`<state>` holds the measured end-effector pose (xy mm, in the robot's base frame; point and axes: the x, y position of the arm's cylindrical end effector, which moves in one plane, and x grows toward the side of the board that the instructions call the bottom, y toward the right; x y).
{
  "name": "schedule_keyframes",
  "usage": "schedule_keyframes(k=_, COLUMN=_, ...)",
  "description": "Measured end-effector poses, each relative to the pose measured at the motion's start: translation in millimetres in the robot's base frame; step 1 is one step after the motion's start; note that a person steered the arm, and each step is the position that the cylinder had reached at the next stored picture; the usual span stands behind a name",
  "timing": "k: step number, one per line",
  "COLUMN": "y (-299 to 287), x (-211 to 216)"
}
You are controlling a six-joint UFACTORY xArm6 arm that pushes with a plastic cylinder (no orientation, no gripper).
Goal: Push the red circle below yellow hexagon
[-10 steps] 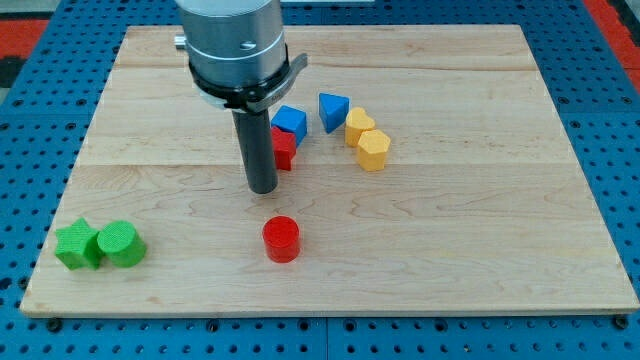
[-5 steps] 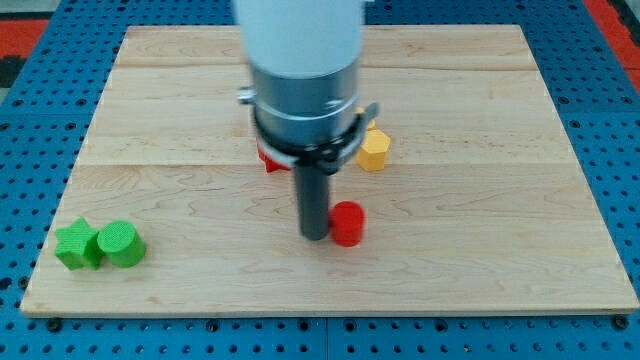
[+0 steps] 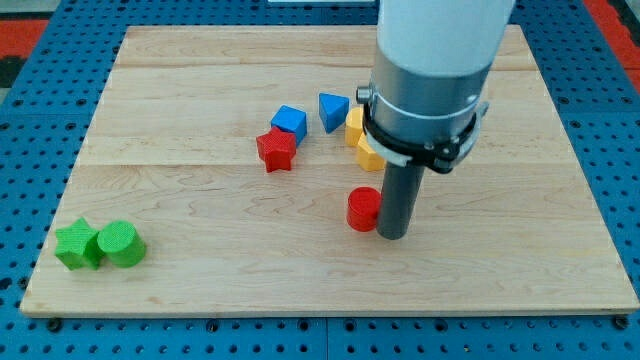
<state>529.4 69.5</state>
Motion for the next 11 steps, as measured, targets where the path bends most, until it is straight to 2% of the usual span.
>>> schedule_keyframes(k=1, y=-1, x=26)
schedule_keyframes(k=2, y=-36, x=34)
schedule_keyframes(k=4, y=-41, x=-26)
schedule_keyframes(k=6, y=-48, x=-10)
schedule_keyframes(k=9, y=-47, x=-32)
schedule_keyframes(k=10, y=-46, x=-14)
schedule_keyframes(k=11, y=-31, x=-15)
